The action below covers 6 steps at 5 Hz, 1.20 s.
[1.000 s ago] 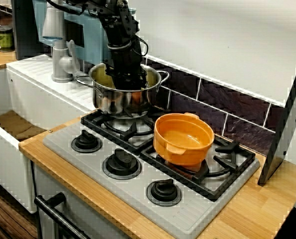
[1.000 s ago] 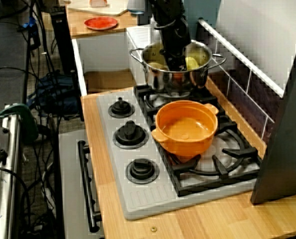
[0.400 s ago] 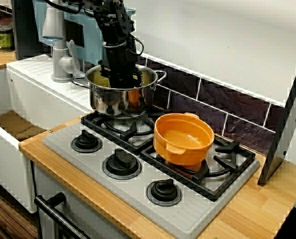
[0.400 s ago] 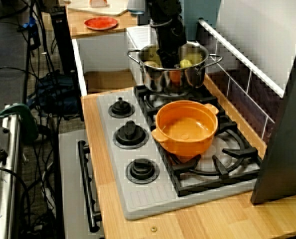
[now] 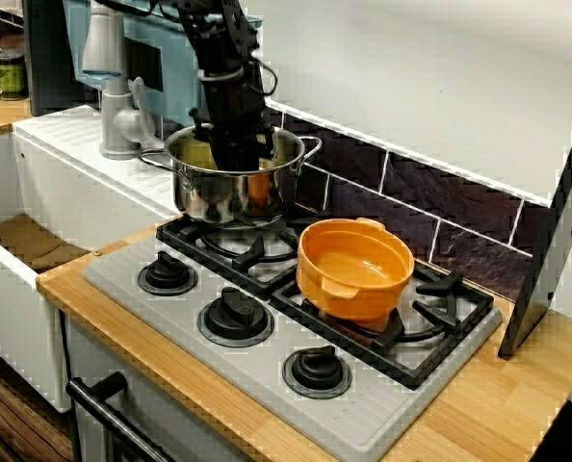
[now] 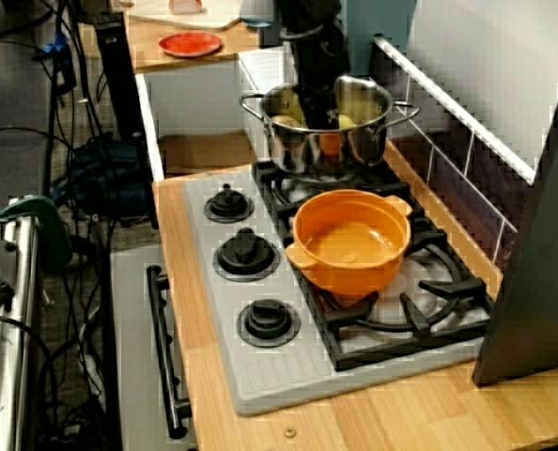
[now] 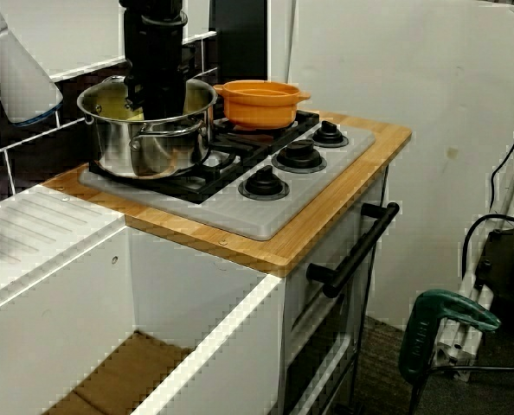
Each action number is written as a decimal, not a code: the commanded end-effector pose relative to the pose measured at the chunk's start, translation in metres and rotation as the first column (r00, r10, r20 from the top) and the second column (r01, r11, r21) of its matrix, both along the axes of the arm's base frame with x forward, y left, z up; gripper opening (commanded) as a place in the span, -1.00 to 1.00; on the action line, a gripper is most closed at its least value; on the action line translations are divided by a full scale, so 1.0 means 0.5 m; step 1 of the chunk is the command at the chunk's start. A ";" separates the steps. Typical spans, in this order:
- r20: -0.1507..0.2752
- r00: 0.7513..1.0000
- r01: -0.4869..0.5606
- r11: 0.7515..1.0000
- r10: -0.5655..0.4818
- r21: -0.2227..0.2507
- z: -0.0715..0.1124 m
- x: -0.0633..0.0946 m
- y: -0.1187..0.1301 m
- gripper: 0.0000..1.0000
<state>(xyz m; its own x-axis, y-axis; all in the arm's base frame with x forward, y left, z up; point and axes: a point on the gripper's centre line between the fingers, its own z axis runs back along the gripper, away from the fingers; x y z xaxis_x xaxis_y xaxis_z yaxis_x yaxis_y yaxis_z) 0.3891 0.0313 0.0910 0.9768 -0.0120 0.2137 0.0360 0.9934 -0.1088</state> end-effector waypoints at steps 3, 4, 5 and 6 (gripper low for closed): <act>0.118 0.993 -0.004 1.000 0.004 -0.005 0.121 -0.001 0.004 -1.00; 0.122 0.992 -0.011 1.000 0.011 -0.007 0.134 0.002 0.004 -1.00; 0.122 0.992 -0.016 1.000 0.017 -0.013 0.144 0.006 0.002 -1.00; 0.114 0.993 -0.010 1.000 0.011 -0.014 0.155 0.013 -0.007 -1.00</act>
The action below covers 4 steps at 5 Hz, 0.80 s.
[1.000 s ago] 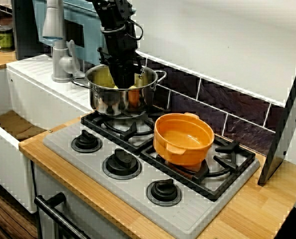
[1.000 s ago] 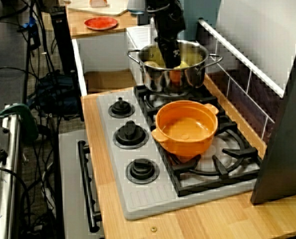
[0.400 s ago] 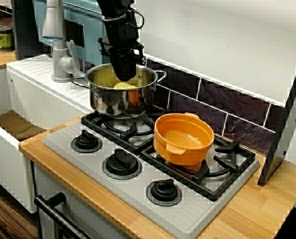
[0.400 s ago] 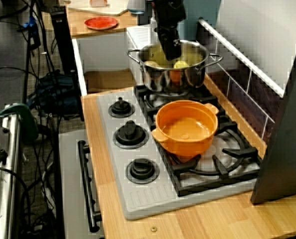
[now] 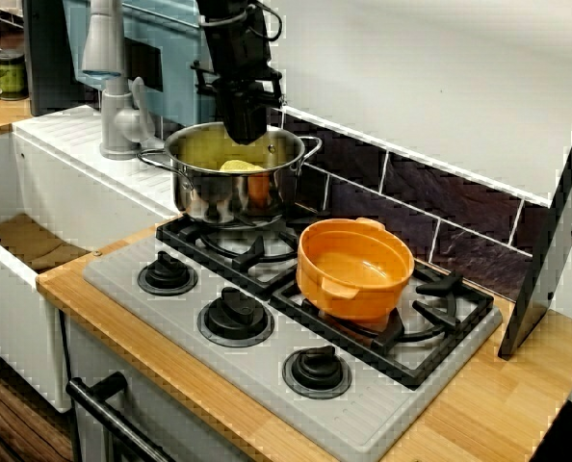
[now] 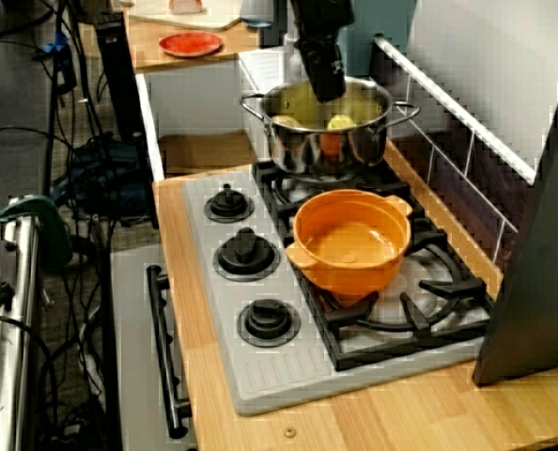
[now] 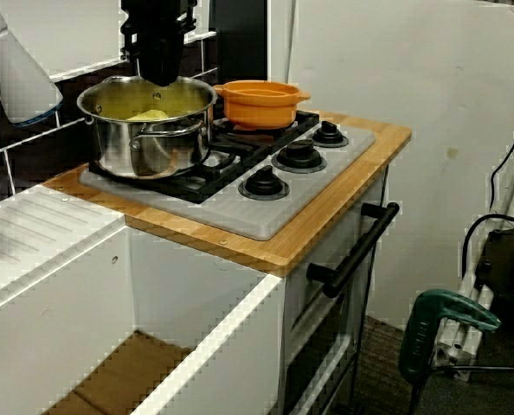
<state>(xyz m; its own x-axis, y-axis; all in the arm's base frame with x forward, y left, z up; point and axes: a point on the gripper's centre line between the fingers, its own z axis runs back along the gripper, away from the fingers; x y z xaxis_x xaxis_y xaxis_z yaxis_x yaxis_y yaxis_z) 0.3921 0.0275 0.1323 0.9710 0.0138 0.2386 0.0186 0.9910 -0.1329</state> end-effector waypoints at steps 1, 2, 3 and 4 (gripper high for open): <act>0.085 0.996 0.020 1.000 -0.021 0.016 0.079 0.006 -0.010 -1.00; 0.081 0.996 0.032 0.999 -0.033 0.015 0.090 0.001 -0.022 -1.00; 0.091 0.996 0.023 0.999 -0.026 0.029 0.094 -0.006 -0.034 -1.00; 0.093 0.995 0.023 0.999 -0.027 0.043 0.093 -0.012 -0.049 -1.00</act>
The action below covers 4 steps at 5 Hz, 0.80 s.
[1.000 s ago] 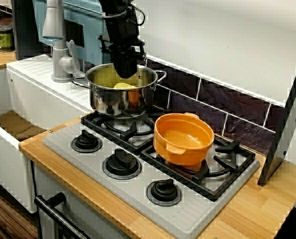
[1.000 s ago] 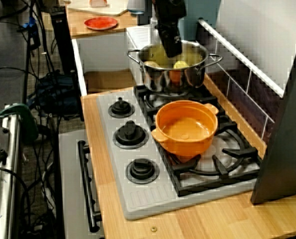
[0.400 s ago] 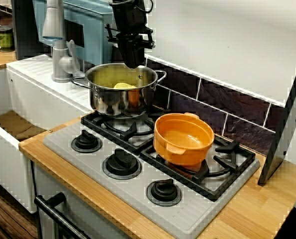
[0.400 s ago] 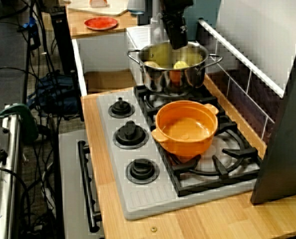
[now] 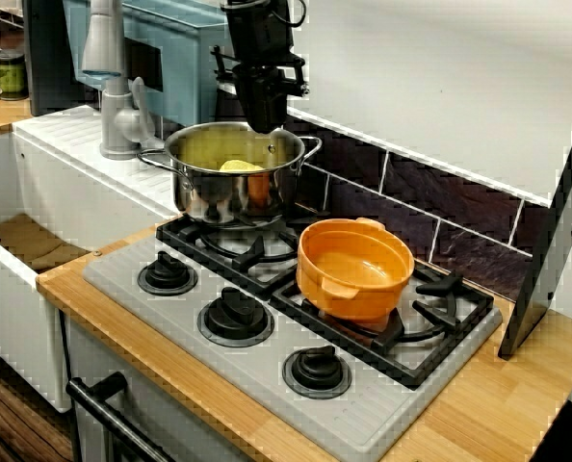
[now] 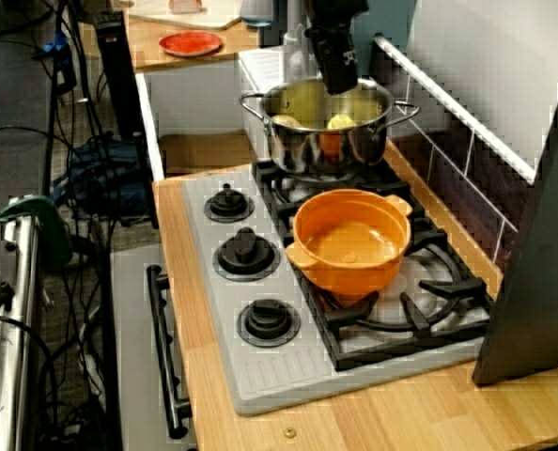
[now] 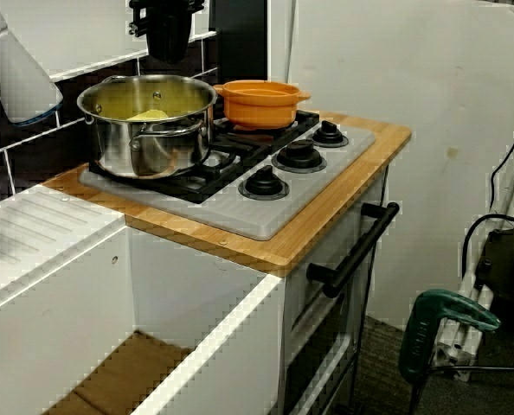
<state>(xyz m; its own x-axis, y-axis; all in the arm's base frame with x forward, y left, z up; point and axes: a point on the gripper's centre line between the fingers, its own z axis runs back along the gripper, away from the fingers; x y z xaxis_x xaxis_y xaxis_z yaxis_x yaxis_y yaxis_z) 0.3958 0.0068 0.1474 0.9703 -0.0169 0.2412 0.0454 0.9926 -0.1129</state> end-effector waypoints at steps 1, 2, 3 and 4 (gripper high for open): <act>0.085 0.996 0.014 1.000 -0.016 0.025 0.068 -0.028 -0.028 -0.51; 0.082 0.996 0.026 0.999 -0.029 0.029 0.070 -0.037 -0.048 1.00; 0.071 0.997 0.026 1.000 -0.028 0.017 0.074 -0.044 -0.059 1.00; 0.063 0.998 0.024 1.000 -0.025 0.014 0.072 -0.050 -0.069 1.00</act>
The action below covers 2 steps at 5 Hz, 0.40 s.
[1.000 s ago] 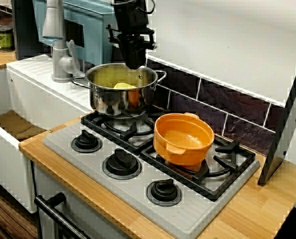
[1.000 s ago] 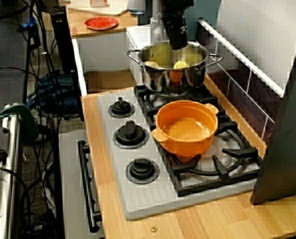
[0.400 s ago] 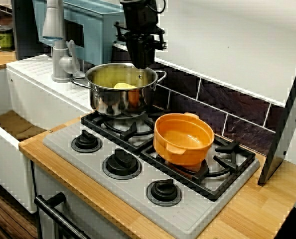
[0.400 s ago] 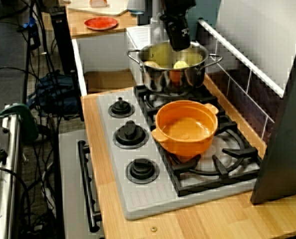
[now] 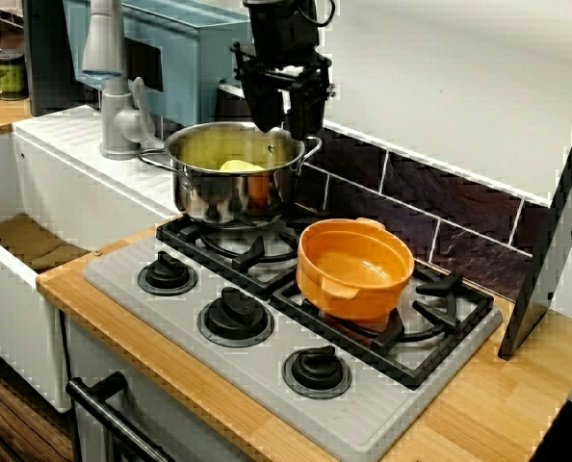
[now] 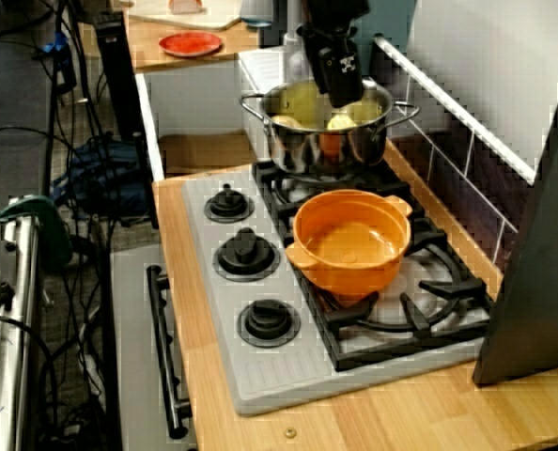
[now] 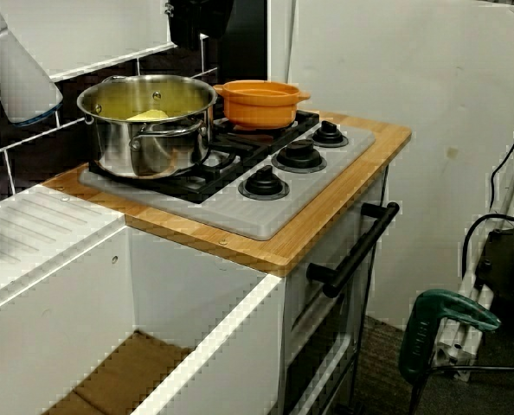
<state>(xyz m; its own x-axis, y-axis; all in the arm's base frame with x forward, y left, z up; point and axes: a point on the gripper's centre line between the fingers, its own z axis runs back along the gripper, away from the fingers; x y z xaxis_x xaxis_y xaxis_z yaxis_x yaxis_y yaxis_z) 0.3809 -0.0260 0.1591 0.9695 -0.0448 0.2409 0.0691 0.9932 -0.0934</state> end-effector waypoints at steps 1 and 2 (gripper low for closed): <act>0.060 0.998 -0.026 1.000 0.027 -0.013 0.037 -0.026 -0.021 1.00; 0.056 0.998 -0.028 0.999 0.027 0.014 0.018 -0.029 -0.043 1.00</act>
<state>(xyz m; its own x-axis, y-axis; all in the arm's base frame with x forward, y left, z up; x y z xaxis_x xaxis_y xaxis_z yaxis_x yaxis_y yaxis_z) 0.3707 -0.0528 0.1421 0.9758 -0.0258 0.2172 0.0420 0.9966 -0.0703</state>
